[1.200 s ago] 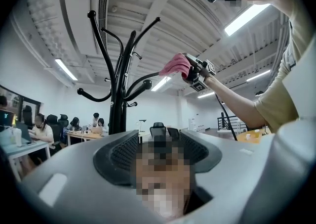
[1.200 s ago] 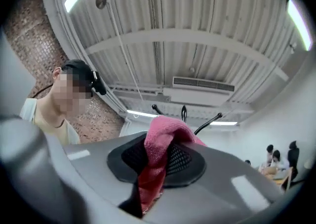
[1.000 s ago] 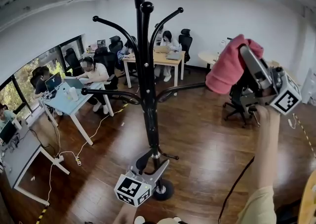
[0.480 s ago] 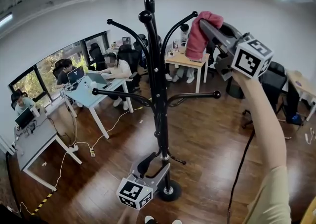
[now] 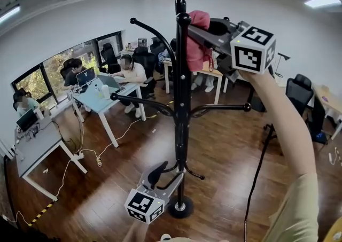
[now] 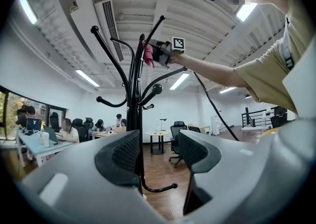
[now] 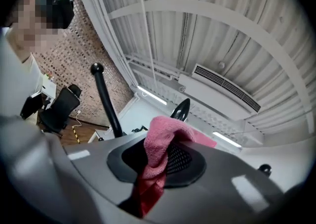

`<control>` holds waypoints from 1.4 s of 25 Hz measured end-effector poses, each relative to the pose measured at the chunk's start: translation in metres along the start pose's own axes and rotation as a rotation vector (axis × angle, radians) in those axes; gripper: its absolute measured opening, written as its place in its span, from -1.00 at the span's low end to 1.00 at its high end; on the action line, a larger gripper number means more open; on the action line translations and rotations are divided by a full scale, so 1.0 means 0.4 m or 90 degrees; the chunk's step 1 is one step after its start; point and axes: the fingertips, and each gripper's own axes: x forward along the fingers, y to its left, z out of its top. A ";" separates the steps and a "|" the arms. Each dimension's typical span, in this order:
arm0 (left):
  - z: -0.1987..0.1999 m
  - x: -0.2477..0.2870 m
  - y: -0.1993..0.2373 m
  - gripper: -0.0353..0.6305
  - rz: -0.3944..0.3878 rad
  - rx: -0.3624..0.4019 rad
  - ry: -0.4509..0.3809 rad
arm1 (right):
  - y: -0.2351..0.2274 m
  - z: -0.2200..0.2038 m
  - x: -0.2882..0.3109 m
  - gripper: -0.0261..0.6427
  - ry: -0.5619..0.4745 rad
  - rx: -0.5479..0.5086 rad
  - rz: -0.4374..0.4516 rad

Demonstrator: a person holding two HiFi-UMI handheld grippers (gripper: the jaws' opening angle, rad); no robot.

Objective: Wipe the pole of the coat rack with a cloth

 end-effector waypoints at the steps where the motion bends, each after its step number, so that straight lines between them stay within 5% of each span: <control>1: -0.002 0.001 0.000 -0.20 -0.003 0.001 0.000 | 0.013 -0.023 -0.001 -0.74 0.007 -0.004 0.008; 5: -0.013 0.004 0.014 -0.21 -0.009 -0.004 0.001 | 0.054 -0.108 -0.018 -0.74 0.041 0.004 0.059; 11: -0.017 0.010 0.006 -0.21 -0.033 -0.006 0.001 | 0.159 -0.245 -0.050 -0.74 0.183 0.006 0.194; 25: -0.033 -0.016 0.008 -0.21 -0.066 -0.006 0.003 | 0.226 -0.345 -0.074 -0.74 0.295 0.104 0.284; 28: -0.039 -0.018 -0.001 -0.22 -0.053 -0.010 0.002 | 0.243 -0.353 -0.067 -0.75 0.305 0.157 0.326; 32: -0.045 0.020 -0.045 -0.22 -0.028 -0.002 0.012 | 0.322 -0.436 -0.100 -0.76 0.439 0.137 0.463; 35: -0.044 0.052 -0.067 -0.22 0.020 0.009 0.013 | 0.317 -0.418 -0.101 -0.76 0.373 0.104 0.498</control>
